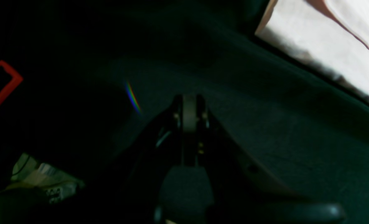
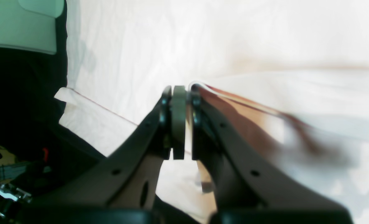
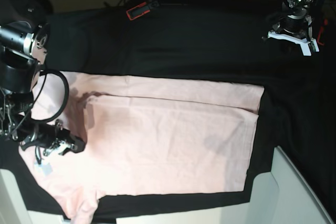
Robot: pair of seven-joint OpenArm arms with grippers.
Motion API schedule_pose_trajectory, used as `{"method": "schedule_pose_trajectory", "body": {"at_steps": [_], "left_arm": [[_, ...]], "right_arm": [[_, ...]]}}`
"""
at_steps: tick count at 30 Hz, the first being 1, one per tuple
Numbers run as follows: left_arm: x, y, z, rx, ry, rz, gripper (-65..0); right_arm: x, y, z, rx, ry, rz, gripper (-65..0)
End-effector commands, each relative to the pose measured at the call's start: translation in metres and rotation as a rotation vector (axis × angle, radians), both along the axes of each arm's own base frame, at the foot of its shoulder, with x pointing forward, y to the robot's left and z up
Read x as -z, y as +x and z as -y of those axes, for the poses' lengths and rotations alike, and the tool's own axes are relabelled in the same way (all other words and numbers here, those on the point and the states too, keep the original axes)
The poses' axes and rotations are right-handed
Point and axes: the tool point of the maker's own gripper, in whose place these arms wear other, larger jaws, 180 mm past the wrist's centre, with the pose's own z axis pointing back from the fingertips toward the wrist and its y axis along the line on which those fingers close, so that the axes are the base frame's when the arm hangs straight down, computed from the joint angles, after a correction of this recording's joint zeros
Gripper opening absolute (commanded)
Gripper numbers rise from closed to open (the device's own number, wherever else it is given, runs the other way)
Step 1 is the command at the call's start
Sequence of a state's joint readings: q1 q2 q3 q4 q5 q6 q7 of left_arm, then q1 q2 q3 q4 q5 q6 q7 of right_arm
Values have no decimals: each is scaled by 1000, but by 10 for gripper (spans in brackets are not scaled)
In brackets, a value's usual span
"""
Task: Fold the T-shirt properly
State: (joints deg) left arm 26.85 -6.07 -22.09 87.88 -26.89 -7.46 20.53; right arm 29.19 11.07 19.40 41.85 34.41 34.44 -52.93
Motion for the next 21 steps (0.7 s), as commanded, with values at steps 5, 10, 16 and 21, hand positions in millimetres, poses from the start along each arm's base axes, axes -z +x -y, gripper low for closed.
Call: {"method": "schedule_pose_trajectory", "body": {"at_steps": [5,10,16,21], "left_arm": [[-10,4,-6,0,22,31,-650],[-10,6,-6,0,22,36,-650],[-11,6,-6,0,22,37,-650],[-11,8,-6,0,22,40,-650]], "right_arm": [[-26,27,-4,-8,-2,91,-650],[-34,34,-9,-18,-5,114,-650],[-35,36,-9,-18,-5,117,-650],[-31,32,-9,-19,-5,104,-650]]}}
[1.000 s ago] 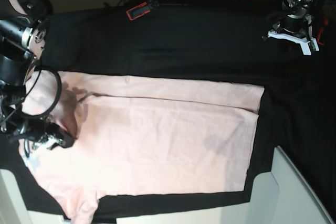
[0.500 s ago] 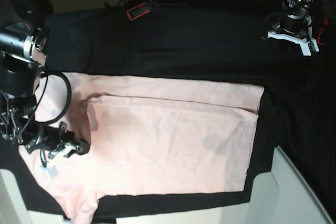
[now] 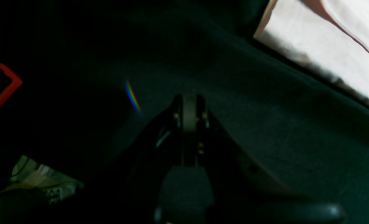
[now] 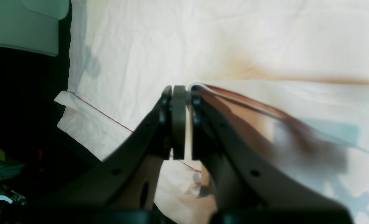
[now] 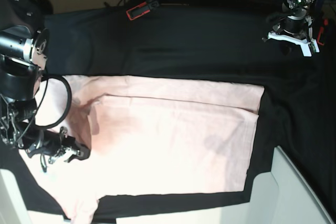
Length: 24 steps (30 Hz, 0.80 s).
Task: Fold the T-shirt properly
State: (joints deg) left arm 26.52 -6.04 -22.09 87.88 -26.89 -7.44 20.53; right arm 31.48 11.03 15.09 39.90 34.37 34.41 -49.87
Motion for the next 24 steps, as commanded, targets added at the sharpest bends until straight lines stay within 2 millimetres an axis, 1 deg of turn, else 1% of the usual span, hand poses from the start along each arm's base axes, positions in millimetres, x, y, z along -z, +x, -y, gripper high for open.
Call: {"method": "schedule_pose_trajectory", "body": {"at_steps": [1,3,4,7,9,10,13,15,16,18,20,21,22,24], "left_arm": [[-10,5,-6,1,22,35,-650],[-10,5,-6,1,22,35,-650],[-10,5,-6,1,22,35,-650],[-10,5,-6,1,22,35,-650],[-10,6,-5,3,21,36,-650],[-10,7,-4,5,20,35,-650],[-10,7,-3,8,20,36,-650],[-11,8,-3,9,22,40,-650],[-12,9,-3,10,22,41,-650],[-13,10,-3,10,23,44,-650],[-15,16,-3,10,22,57,-650],[-15,17,-2,14,22,58,-650],[-16,18,-2,14,22,61,-650],[-17,19,-2,13,20,64,-647]], "right_arm": [[-21,16,4,14,15,62,-650],[-12,9,4,21,29,38,-605],[-11,9,3,22,32,35,-564],[-10,8,2,22,35,32,-398],[-11,9,-4,20,52,34,-292],[-15,11,-3,37,77,48,-273],[-31,19,9,114,168,97,-271],[-35,18,26,155,174,115,-273],[-39,19,31,155,161,127,-277],[-34,9,39,161,133,125,-309],[-31,1,45,165,107,135,-341],[-27,-8,52,167,83,132,-353],[-24,-17,62,172,53,133,-358],[-21,-32,74,175,11,136,-355]]}}
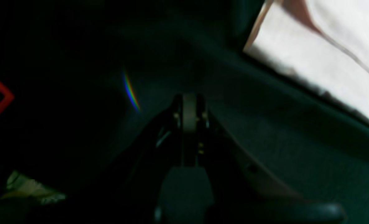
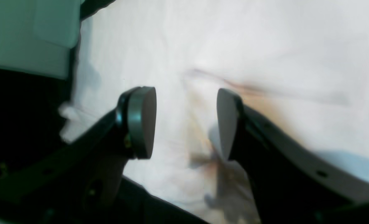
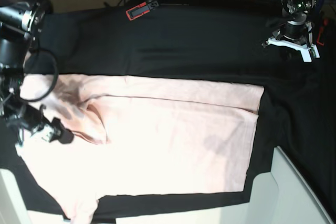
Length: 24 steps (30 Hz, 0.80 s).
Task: Fold the T-shirt properly
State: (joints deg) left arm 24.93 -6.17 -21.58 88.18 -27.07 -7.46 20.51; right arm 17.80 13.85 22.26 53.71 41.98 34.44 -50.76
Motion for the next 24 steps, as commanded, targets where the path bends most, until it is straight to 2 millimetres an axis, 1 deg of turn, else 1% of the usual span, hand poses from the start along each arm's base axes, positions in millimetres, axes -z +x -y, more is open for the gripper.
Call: {"method": "schedule_pose_trajectory", "body": {"at_steps": [1,2,4,6,7,8,10,13,18,24], "left_arm": [[-10,4,-5,3,20,30,-623],[-10,4,-4,4,19,31,-590],[-10,5,-4,3,17,34,-470],[-13,9,-4,3,17,44,-366],[-13,10,-4,3,17,46,-329],[-13,10,-4,2,16,46,-307],[-13,11,-4,2,16,47,-299],[-13,11,-4,3,17,47,-299],[-12,10,-5,4,21,43,-299],[-12,10,-5,4,22,41,-299]], "right_arm": [[-24,10,22,34,-23,75,-348],[-21,1,32,53,-32,63,-337],[-14,-23,57,134,-17,32,-306],[-8,-43,75,218,17,7,-276],[-5,-53,86,266,36,-4,-257],[-5,-61,95,303,48,-11,-241],[3,-80,113,377,73,-37,-219],[13,-103,127,432,76,-68,-207],[33,-131,131,483,105,-126,-206],[60,-146,133,543,169,-173,-167]]}}
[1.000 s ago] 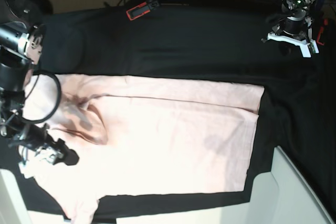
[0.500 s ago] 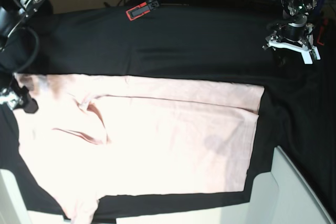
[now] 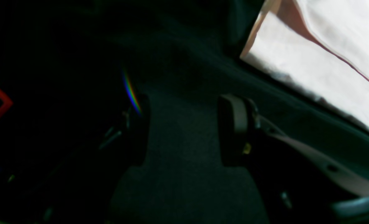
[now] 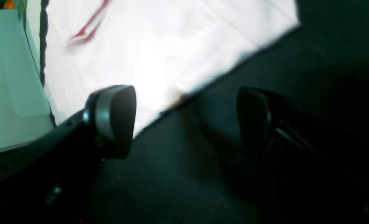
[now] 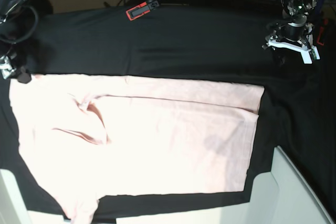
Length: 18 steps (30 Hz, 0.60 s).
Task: Fold the T-shirt properly
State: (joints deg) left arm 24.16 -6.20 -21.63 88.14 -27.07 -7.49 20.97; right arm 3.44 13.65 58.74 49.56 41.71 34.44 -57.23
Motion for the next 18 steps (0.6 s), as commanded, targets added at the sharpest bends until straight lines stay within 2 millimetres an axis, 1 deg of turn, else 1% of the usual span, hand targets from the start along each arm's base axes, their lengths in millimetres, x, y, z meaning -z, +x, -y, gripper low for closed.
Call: {"method": "schedule_pose_trajectory", "body": {"at_steps": [1,4,5,7,9,11,15,18], "left_arm": [[-10,5,-5,4,25,35,-299],[-10,3,-6,0,25,31,-299],[-10,3,-7,-1,26,31,-299],[-10,3,-8,-4,27,32,-299],[-10,3,-8,-4,27,32,-299],[-10,2,-8,-4,27,30,-299],[-10,2,-8,-4,27,30,-299],[-10,3,-8,-4,27,32,-299]], "right_arm": [[-9,8,13,20,-20,44,-167],[0,8,12,61,1,49,-165],[-1,8,17,74,-7,53,-165],[2,9,20,97,0,58,-165],[1,15,24,115,7,71,-165],[4,17,25,131,22,69,-165],[4,28,20,143,53,85,-167],[0,37,20,142,56,102,-167]]}}
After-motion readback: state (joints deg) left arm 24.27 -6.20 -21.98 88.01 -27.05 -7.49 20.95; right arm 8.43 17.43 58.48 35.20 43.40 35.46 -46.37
